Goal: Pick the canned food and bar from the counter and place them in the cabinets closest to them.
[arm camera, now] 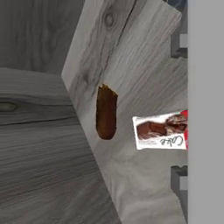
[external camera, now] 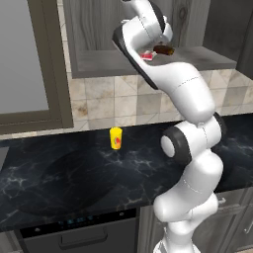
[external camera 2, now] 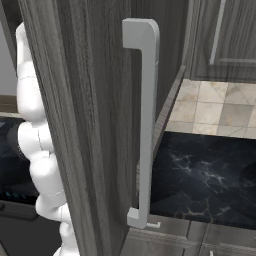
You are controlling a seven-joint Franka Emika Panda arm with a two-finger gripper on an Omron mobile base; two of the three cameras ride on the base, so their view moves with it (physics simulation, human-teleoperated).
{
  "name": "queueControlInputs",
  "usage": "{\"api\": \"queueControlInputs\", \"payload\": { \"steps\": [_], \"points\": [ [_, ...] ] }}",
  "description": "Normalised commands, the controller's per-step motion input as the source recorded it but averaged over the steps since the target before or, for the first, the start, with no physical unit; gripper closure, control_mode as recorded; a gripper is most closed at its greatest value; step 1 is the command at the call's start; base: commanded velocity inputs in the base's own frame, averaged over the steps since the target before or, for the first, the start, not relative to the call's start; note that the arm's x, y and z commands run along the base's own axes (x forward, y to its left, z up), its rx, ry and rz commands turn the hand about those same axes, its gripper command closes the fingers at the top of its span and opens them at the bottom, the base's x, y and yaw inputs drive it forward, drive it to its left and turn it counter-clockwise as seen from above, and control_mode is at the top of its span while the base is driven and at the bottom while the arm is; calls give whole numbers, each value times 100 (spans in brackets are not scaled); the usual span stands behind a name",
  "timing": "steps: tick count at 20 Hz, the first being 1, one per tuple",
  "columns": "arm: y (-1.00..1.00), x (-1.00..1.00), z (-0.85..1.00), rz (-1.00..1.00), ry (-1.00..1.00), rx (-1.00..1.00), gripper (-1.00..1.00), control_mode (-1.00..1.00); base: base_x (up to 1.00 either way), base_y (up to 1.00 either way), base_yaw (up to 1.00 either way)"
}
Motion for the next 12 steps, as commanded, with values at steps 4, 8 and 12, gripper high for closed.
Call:
{"api": "queueControlInputs", "payload": {
  "steps": [4,8,12],
  "points": [
    [14,-99,-16,6,-12,-15,-100,-100,0,0,0],
    [0,-100,-21,3,-10,-13,-100,-100,0,0,0],
    [0,-100,-10,2,-7,-9,-100,-100,0,0,0]
  ]
}}
